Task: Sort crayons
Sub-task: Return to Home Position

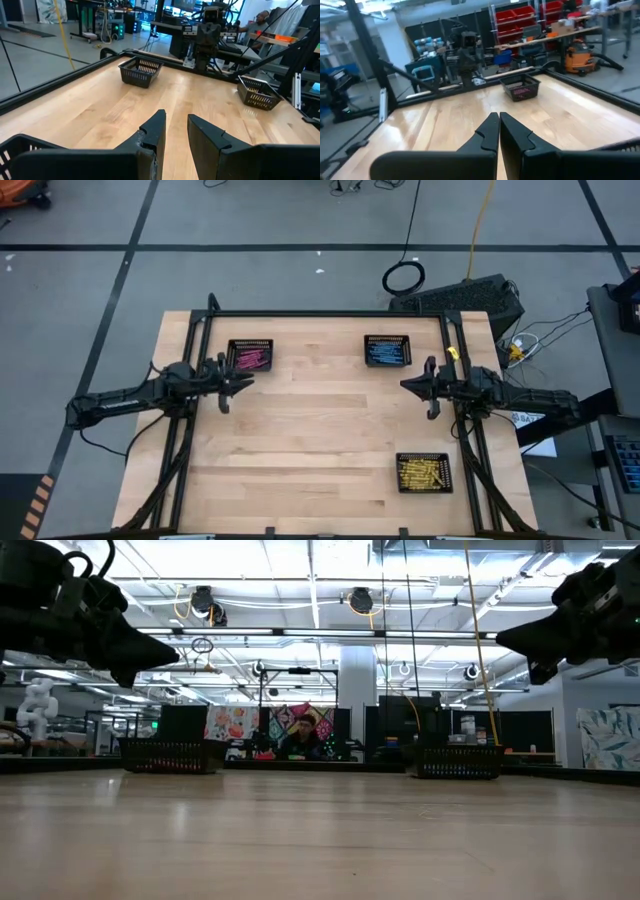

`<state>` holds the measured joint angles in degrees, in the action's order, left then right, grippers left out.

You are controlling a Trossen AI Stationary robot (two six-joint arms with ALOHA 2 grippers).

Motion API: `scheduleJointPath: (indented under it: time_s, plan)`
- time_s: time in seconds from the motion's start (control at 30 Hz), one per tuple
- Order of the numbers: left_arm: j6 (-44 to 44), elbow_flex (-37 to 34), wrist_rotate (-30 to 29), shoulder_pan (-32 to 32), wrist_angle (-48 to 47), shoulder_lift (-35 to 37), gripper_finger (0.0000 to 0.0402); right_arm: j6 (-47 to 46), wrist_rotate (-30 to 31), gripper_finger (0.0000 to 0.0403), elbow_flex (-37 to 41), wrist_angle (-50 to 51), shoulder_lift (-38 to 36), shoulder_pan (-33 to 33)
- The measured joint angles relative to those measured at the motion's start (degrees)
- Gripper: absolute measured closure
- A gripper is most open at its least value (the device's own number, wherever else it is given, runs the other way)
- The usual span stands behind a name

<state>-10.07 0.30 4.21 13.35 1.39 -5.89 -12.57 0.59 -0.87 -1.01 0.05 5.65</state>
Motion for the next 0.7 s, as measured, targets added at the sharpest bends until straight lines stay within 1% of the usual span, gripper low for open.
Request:
scheduleJointPath:
  time_s: [0.13, 0.27, 0.7]
  plan:
    - [0.0, 0.0, 0.0, 0.0, 0.0, 0.0, 0.0318, 5.5, -3.6, 0.0403, 0.0, -0.4, 0.0, 0.0]
    - [0.0, 0.0, 0.0, 0.0, 0.0, 0.0, 0.0318, 8.5, -3.5, 0.0403, 0.0, -0.4, 0.0, 0.0]
    - [0.0, 0.0, 0.0, 0.0, 0.0, 0.0, 0.0318, 9.2, -3.6, 0.0403, 0.0, -0.8, 0.0, 1.4]
